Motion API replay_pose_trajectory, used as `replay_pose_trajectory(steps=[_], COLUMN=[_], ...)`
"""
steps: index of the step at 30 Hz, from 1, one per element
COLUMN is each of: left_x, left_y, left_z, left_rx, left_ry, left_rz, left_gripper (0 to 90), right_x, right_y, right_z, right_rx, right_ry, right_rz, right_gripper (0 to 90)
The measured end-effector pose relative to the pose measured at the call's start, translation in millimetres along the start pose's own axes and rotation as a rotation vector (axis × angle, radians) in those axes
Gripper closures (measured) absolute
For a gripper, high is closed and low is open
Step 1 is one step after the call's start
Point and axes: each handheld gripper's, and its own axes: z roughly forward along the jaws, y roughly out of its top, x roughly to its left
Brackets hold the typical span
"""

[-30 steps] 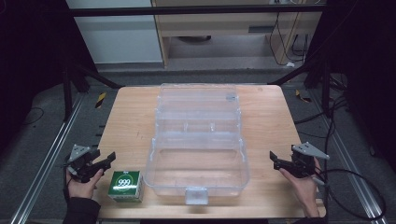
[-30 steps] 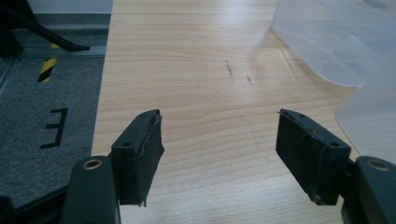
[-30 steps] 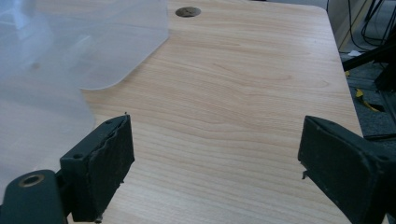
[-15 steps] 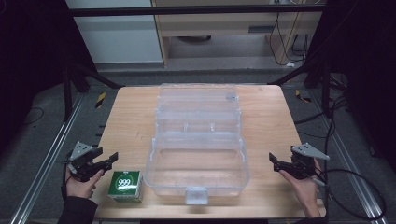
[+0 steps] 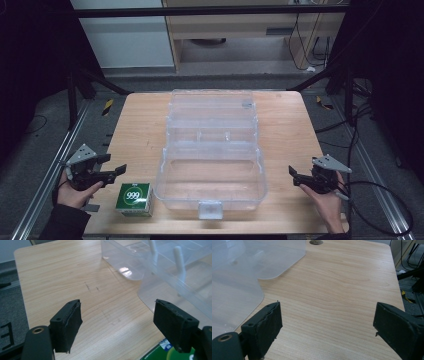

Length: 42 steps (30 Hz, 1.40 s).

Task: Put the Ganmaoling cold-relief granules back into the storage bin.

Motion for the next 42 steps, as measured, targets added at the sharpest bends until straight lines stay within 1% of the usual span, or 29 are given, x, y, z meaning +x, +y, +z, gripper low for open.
replay_pose_trajectory(steps=[3, 5, 7, 10, 13, 15, 21, 23, 25, 29, 35, 40, 42], left_x=[-2.2, -3.2, -4.7, -7.6, -9.7, -10.4, -14.3, -16.0, -17.8, -21.8, -26.8, -32.0, -33.9], left_y=[6.7, 9.9, 12.3, 15.6, 18.9, 20.6, 24.7, 26.0, 26.7, 26.7, 24.7, 23.0, 22.4], left_z=[-2.0, -2.0, -1.0, 0.7, 0.4, -0.3, -3.8, -5.3, -6.2, -5.8, -4.1, -3.5, -3.1], left_rx=[0.033, 0.053, 0.075, 0.109, 0.127, 0.137, 0.185, 0.198, 0.211, 0.246, 0.308, 0.339, 0.35], left_ry=[-0.021, -0.034, -0.044, -0.058, -0.084, -0.107, -0.155, -0.171, -0.189, -0.216, -0.265, -0.314, -0.325], left_rz=[0.053, 0.075, 0.089, 0.12, 0.158, 0.167, 0.247, 0.267, 0.286, 0.331, 0.401, 0.449, 0.472], left_gripper=[19.8, 19.0, 18.2, 16.9, 15.7, 15.6, 14.9, 14.6, 14.3, 14.0, 13.0, 12.7, 11.8], right_x=[-0.6, -0.7, -1.5, -2.2, -2.0, -1.2, -0.7, -1.1, -1.0, -1.6, -1.2, -1.2, -1.0], right_y=[0.3, 0.7, 0.4, 0.0, -1.3, -1.8, -2.5, -2.7, -2.9, -3.4, -3.4, -3.7, -3.9], right_z=[-0.1, -1.0, -1.8, -1.8, -0.2, 0.6, 1.5, 1.7, 1.6, 2.1, 2.2, 2.6, 2.8], right_rx=[-0.005, -0.009, -0.015, -0.01, 0.002, 0.009, 0.013, 0.015, 0.019, 0.021, 0.021, 0.023, 0.026], right_ry=[-0.005, -0.008, -0.013, -0.012, -0.011, -0.01, -0.01, -0.007, -0.002, -0.001, -0.001, 0.001, 0.001], right_rz=[-0.01, 0.001, -0.005, -0.01, -0.014, -0.015, -0.02, -0.021, -0.018, -0.027, -0.035, -0.04, -0.046], right_gripper=[8.6, 8.6, 8.6, 8.4, 8.1, 8.0, 7.7, 7.3, 7.1, 6.7, 6.5, 6.0, 6.0])
